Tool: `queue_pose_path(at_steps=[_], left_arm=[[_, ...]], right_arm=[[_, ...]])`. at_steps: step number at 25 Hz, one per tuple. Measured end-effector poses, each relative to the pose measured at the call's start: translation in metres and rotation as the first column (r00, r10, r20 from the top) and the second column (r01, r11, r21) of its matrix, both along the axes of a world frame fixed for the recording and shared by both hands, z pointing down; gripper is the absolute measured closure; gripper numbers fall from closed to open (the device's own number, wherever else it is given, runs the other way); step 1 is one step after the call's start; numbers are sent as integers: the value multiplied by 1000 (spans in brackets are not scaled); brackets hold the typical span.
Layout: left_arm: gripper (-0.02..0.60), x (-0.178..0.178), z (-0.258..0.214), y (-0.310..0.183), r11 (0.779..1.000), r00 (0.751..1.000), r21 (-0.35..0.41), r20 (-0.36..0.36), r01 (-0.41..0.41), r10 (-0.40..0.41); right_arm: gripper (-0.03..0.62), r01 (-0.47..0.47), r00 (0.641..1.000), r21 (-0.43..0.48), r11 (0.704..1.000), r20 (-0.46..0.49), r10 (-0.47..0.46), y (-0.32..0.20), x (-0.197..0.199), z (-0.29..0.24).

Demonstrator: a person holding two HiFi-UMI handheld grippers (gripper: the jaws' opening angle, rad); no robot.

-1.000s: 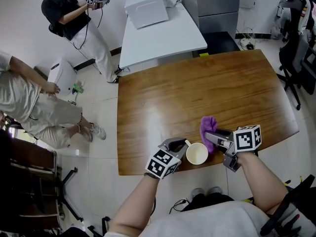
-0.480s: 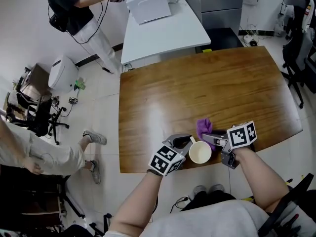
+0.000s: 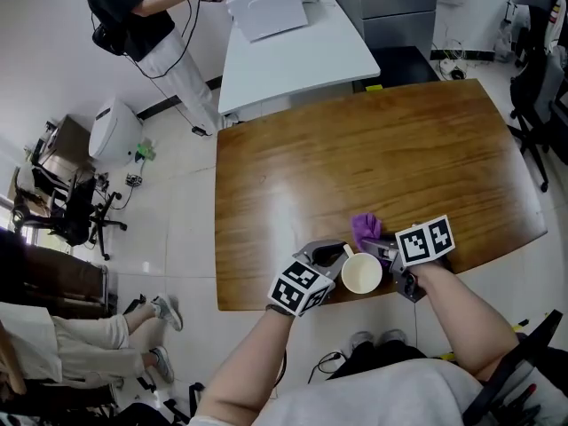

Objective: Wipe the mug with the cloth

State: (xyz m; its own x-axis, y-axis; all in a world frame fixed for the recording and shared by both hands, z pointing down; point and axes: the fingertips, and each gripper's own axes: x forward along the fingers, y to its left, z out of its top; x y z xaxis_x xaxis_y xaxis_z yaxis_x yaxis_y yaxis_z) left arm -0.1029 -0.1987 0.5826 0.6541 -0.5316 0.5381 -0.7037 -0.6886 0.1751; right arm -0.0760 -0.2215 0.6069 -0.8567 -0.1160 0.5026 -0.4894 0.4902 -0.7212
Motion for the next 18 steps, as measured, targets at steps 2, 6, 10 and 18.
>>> queue_pose_path(at_steps=[2,6,10,18], left_arm=[[572,-1,1,0,1000,1000,5,3,0,0],[572,-1,-1,-1,1000,1000,14,7,9,-9],[572,-5,-2,1,999,999,13,5,33,-33],[569,-18,-4,12,999,999,3,9,36,-36]], right_arm=[[490,-6,1000,1,1000,-9,6,-1,1,1],[490,-57,998,3,998,32,57,-5,9,-12],[490,-118,988,11,993,98,116,-9,25,-38],[490,-249,950,38,968,203,237,3,77,-93]])
